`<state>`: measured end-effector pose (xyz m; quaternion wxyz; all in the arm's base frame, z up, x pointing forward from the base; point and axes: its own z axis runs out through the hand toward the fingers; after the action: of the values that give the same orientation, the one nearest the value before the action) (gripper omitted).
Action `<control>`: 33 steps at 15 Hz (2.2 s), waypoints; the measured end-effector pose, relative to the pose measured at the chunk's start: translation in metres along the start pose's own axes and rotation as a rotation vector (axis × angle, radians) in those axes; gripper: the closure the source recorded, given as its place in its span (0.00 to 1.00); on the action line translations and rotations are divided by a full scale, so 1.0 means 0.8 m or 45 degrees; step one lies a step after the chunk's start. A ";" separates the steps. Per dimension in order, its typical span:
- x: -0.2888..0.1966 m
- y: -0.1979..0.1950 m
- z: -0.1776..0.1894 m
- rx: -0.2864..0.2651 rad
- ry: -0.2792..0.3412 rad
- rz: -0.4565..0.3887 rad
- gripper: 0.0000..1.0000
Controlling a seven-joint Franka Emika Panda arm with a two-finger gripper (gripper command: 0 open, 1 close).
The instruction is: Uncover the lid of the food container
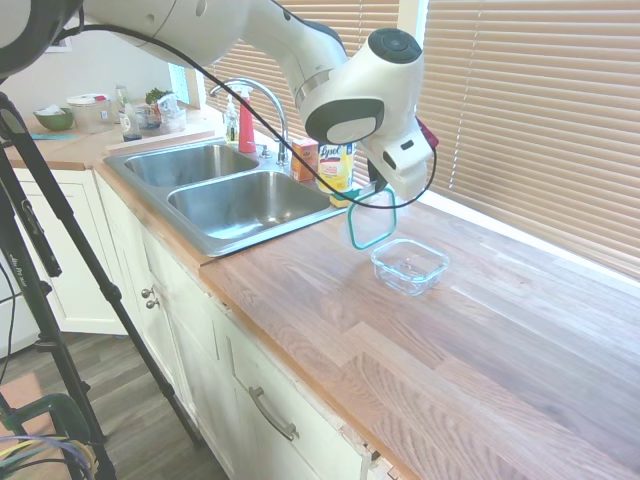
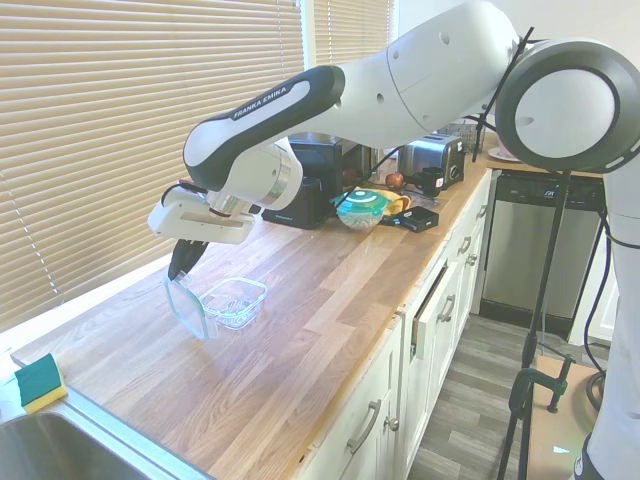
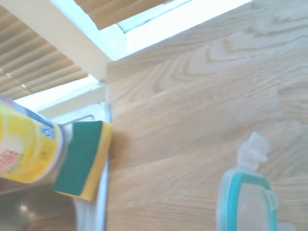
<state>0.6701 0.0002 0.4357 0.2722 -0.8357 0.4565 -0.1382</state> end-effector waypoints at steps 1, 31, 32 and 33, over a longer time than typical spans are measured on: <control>-0.009 0.000 0.006 -0.020 0.022 -0.022 1.00; -0.179 0.034 0.132 -0.204 0.106 -0.250 0.00; -0.180 0.028 0.123 -0.196 0.120 -0.246 0.00; -0.181 0.022 0.112 -0.188 0.132 -0.244 0.00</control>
<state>0.6219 0.1433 0.3548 0.1715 -0.8849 0.3971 -0.1727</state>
